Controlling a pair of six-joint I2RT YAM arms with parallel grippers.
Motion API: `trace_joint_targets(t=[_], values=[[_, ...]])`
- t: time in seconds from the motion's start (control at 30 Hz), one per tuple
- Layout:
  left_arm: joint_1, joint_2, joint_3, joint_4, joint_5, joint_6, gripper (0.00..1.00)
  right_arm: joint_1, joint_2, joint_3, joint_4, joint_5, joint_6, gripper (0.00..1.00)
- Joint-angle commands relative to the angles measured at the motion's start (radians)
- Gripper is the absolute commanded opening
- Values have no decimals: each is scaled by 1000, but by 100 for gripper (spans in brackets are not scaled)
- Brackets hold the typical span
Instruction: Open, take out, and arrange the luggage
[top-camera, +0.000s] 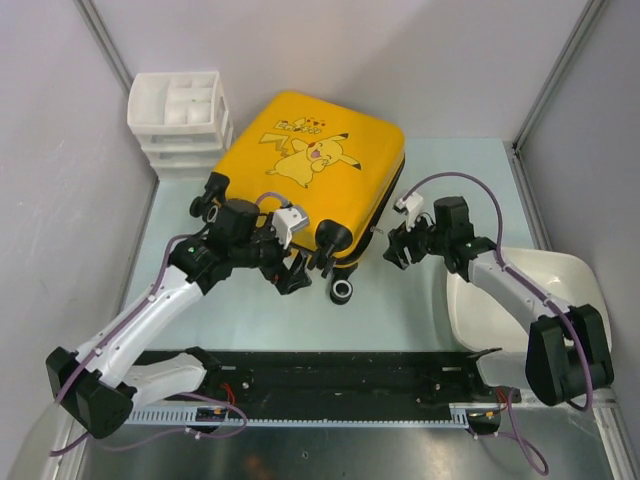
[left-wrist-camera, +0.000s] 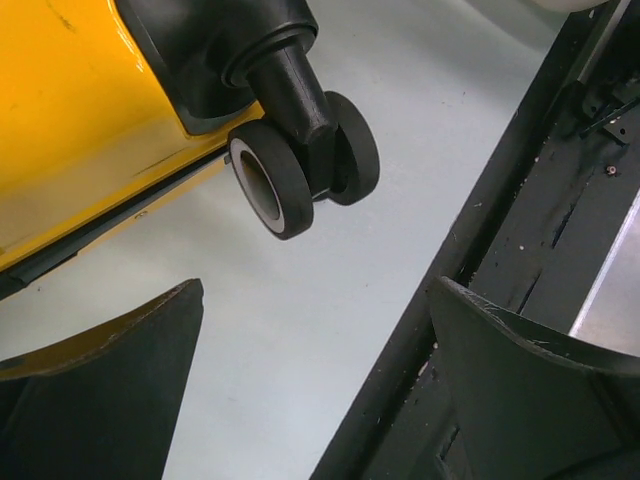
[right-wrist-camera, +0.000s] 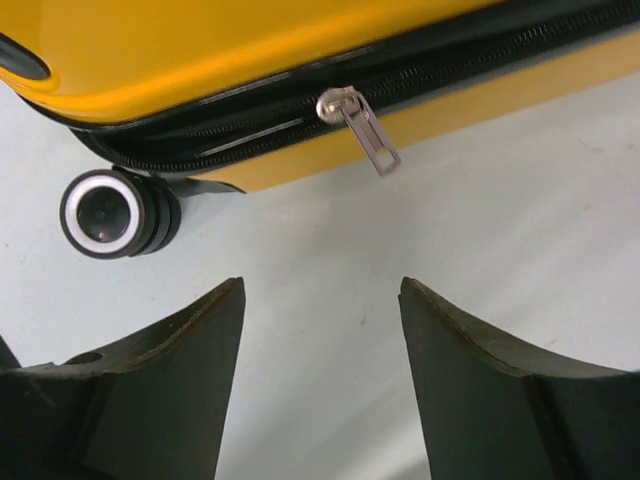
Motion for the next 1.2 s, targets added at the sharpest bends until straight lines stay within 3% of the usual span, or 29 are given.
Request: trace_joint_targets(t=[0.0,0.23,0.4,0.63,1.03,1.17], values=[[-12,18,0,2,52,70,98,-28,71,91,88,-128,-82,70],[-35,35,15,2,66,129,97,-96,302,297,-130,-452,-172,71],[-35,53,26,5,77,155,97,-105,435,396,-242,-549,-188,68],[-35,84,24,13,101,133,97,-100,521,438,-229,-630,-114,60],[-4,104,86,19,121,52,100,-94,509,441,-175,-624,-99,28],[138,107,176,19,158,12,100,-94,509,441,-176,-589,-116,0]])
